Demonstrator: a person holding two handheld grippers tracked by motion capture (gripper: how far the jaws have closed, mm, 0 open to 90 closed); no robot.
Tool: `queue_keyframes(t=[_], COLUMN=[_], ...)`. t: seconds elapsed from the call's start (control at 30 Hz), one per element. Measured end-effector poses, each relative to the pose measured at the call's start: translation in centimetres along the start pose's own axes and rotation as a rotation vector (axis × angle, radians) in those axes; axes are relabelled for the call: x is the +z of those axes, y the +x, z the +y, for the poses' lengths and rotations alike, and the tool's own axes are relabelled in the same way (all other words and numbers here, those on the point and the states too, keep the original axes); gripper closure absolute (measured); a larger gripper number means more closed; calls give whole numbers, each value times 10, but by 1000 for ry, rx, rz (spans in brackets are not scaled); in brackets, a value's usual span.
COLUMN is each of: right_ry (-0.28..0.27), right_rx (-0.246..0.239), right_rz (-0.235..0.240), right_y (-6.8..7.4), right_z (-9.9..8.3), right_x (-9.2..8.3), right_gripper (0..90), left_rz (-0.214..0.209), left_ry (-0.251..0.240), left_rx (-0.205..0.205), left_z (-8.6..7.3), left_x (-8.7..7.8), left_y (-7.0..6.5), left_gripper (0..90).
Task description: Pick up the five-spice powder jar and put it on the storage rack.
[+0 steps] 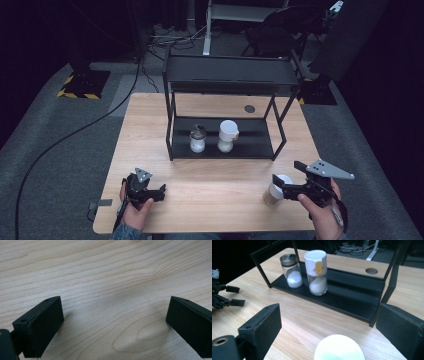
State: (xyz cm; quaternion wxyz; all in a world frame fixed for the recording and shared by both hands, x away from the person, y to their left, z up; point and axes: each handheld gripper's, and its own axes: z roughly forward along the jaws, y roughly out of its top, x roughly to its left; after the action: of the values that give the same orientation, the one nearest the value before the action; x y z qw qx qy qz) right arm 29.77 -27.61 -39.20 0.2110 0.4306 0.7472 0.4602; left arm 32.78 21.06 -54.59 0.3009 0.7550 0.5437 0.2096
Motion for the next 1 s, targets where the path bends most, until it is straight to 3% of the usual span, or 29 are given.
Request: queue_keyframes(t=[1.0], right_ry=[66], right_rx=[27], right_rz=[10], right_y=[-10], right_z=[-52], right_x=[23], right_gripper=[57], left_rz=[2], left_ry=[1], left_rx=[0], left_z=[0], left_x=[0], left_y=[0], left_gripper=[12])
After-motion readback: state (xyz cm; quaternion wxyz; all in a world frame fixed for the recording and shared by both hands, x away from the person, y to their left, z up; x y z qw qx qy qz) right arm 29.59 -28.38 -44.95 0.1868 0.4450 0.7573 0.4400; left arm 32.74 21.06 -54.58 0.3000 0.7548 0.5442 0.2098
